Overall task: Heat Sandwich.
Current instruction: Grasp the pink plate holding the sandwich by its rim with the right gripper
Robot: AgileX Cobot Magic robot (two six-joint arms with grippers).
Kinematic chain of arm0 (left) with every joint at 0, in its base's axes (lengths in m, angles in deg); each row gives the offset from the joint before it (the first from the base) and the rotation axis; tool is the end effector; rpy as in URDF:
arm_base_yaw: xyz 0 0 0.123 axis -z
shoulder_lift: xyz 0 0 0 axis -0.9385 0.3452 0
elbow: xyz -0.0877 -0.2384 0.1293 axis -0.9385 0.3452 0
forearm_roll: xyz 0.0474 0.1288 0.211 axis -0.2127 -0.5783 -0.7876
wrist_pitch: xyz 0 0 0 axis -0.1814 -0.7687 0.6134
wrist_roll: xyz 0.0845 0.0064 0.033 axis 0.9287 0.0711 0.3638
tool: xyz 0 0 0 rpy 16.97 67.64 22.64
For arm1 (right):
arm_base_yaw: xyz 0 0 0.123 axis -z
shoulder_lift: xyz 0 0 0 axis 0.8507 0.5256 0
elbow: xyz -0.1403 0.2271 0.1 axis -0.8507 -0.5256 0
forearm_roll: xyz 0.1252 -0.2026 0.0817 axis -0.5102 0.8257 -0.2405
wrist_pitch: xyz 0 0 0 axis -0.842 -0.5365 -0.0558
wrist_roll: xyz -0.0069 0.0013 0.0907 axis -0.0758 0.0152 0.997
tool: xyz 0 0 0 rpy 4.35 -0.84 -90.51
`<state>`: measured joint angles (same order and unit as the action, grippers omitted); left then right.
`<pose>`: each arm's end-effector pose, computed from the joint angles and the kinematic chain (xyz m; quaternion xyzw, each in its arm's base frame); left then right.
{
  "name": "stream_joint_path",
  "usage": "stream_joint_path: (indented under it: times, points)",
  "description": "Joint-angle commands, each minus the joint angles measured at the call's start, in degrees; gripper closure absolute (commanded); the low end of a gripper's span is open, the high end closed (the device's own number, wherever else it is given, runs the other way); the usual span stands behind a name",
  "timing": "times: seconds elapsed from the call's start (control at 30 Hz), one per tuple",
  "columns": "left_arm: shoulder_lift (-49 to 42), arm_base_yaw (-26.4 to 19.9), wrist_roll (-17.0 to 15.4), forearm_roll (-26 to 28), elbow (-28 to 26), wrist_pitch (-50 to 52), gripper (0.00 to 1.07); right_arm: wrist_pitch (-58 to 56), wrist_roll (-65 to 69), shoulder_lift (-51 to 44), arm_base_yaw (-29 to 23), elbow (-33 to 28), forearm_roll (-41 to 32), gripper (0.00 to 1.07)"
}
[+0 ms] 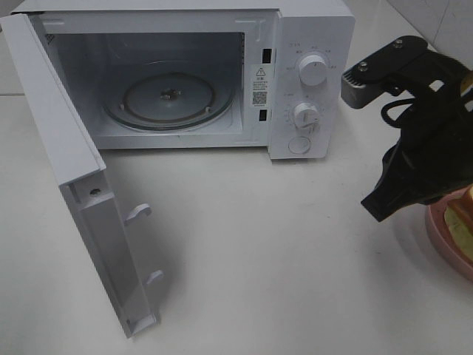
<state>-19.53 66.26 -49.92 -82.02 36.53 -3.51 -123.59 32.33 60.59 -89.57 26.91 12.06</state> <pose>-0.0084 -0.0041 0.2805 -0.0391 0.8509 -0.0144 0.5237 0.2096 0.1159 0.2593 -0.3063 0.9233 -0.0031 0.2315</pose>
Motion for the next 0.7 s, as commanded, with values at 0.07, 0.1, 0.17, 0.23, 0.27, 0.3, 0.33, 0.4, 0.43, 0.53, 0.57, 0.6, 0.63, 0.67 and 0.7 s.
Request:
stream_joint_path:
  times: [0.07, 0.1, 0.17, 0.23, 0.27, 0.3, 0.33, 0.4, 0.43, 0.53, 0.57, 0.6, 0.63, 0.67, 0.7]
  points:
    - [-1.03, -0.17, -0.17, 0.4, 0.11, 0.57, 0.07, -3.9, 4.93, -0.63, 0.0, 1.49, 3.84, 0.74]
    - [-1.03, -0.17, -0.17, 0.4, 0.11, 0.57, 0.07, -4.76, 5.5, -0.63, 0.0, 1.78, 4.47, 0.68]
    - [-1.03, -0.17, -0.17, 0.4, 0.11, 0.57, 0.07, -5.61, 6.25, -0.63, 0.0, 2.06, 5.5, 0.44]
    - [-1.03, -0.17, -0.17, 0.4, 0.11, 0.57, 0.07, -5.61, 6.36, -0.63, 0.0, 2.06, 5.9, 0.35]
    - [-1.03, -0.17, -0.17, 0.4, 0.11, 0.57, 0.07, -5.67, 6.53, -0.63, 0.0, 2.06, 6.02, 0.26]
    - [-1.03, -0.17, -0.17, 0.4, 0.11, 0.57, 0.07, -5.79, 6.65, -0.63, 0.0, 2.06, 6.02, 0.14]
    - [-1.03, -0.17, -0.17, 0.4, 0.11, 0.57, 0.07, -5.79, 6.65, -0.63, 0.0, 2.06, 6.02, 0.14]
    - [-1.03, -0.17, -0.17, 0.4, 0.11, 0.57, 0.07, -6.36, 6.65, -0.63, 0.0, 2.06, 6.02, 0.06]
    - [-1.03, -0.17, -0.17, 0.4, 0.11, 0.57, 0.07, -6.42, 7.33, -0.63, 0.86, 2.06, 5.96, 0.05]
    - [-1.03, -0.17, -0.17, 0.4, 0.11, 0.57, 0.07, -6.76, 8.08, -0.63, 3.04, 2.06, 5.44, 0.07]
    - [-1.03, -0.17, -0.17, 0.4, 0.11, 0.57, 0.07, -7.05, 8.14, -0.63, 4.24, 2.06, 5.27, 0.07]
    - [-1.03, -0.17, -0.17, 0.4, 0.11, 0.57, 0.07, -7.62, 8.08, -0.63, 6.42, 2.06, 4.87, 0.08]
    - [-1.03, -0.17, -0.17, 0.4, 0.11, 0.57, 0.07, -7.79, 8.08, -0.63, 7.51, 2.06, 4.41, 0.08]
    - [-1.03, -0.17, -0.17, 0.4, 0.11, 0.57, 0.07, -7.79, 8.08, -0.63, 7.51, 2.06, 4.41, 0.08]
    - [-1.03, -0.17, -0.17, 0.4, 0.11, 0.57, 0.07, -7.68, 7.91, -0.63, 8.37, 2.06, 4.01, 0.09]
